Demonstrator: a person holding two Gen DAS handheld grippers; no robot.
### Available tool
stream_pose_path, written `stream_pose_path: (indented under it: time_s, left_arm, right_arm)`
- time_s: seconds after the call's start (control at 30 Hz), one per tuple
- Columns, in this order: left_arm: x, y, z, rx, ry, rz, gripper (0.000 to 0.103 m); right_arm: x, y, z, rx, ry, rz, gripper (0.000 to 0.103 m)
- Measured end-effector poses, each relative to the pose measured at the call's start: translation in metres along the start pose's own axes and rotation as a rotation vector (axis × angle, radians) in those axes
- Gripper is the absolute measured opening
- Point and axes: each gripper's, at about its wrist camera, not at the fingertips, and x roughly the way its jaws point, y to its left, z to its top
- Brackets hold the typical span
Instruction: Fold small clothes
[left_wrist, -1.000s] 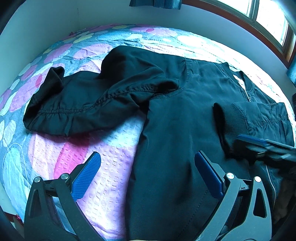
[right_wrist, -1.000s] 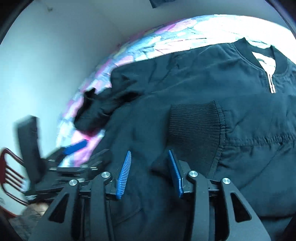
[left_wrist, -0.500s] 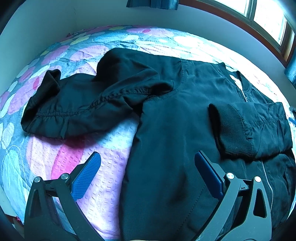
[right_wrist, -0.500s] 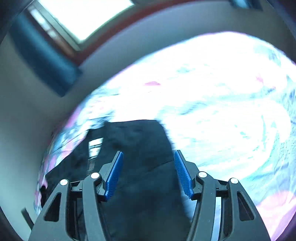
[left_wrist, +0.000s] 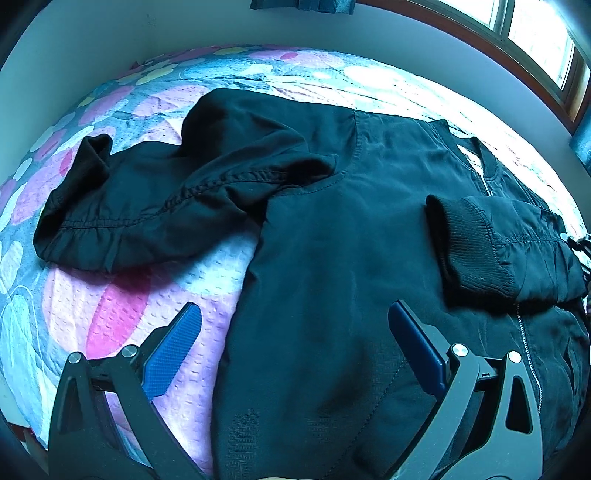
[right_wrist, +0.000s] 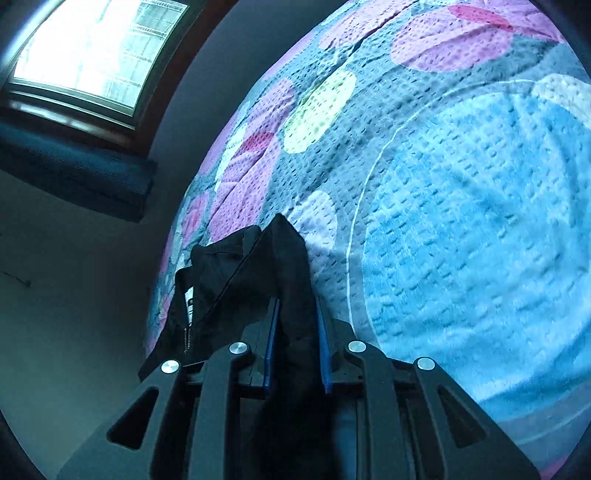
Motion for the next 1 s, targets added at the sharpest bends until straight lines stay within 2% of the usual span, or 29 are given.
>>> stream_pose_path:
  time_s: [0.2, 0.3, 0.43, 0.53, 0.57, 0.63, 0.67, 0.7, 0.83, 0.93, 1.0]
  left_arm:
    - [0.002, 0.004, 0.000, -0.019, 0.006, -0.015, 0.101]
    - [0.004, 0.007, 0.000, -0.034, 0.015, -0.023, 0.101]
    - [0.005, 0.011, 0.000, -0.057, 0.021, -0.027, 0.101]
    - [0.004, 0.014, -0.001, -0.073, 0.017, -0.030, 0.101]
    - [0.004, 0.015, -0.001, -0.075, 0.017, -0.032, 0.101]
    - [0.004, 0.014, -0.002, -0.074, 0.021, -0.036, 0.101]
    - [0.005, 0.014, -0.002, -0.073, 0.022, -0.040, 0.101]
    - [0.005, 0.014, -0.002, -0.074, 0.023, -0.043, 0.101]
    - [0.002, 0.015, -0.002, -0.077, 0.013, -0.036, 0.101]
    - [0.002, 0.017, -0.005, -0.081, 0.023, -0.018, 0.101]
    - [0.009, 0.020, -0.008, -0.096, 0.060, -0.013, 0.101]
  right_arm:
    - [-0.043, -0.003, -0.042, -0.060, 0.023, 0.006, 0.027]
    - [-0.051, -0.011, -0.058, -0.108, 0.014, -0.116, 0.025]
    - [-0.055, -0.016, -0.055, -0.063, 0.002, -0.085, 0.027]
    - [-0.076, 0.011, -0.056, -0.084, -0.075, -0.157, 0.027]
    - [-0.084, 0.024, -0.059, -0.102, -0.099, -0.152, 0.028]
    - [-0.091, 0.055, -0.068, -0.132, -0.113, -0.065, 0.040]
    - [-0.088, 0.071, -0.074, -0.146, -0.100, -0.020, 0.051]
    - [-0.081, 0.089, -0.082, -0.166, -0.077, 0.019, 0.054]
    - [-0.027, 0.144, -0.118, -0.264, 0.060, 0.093, 0.054]
    - [0.022, 0.167, -0.148, -0.308, 0.184, 0.118, 0.054]
    - [0.051, 0.174, -0.164, -0.346, 0.221, 0.101, 0.054]
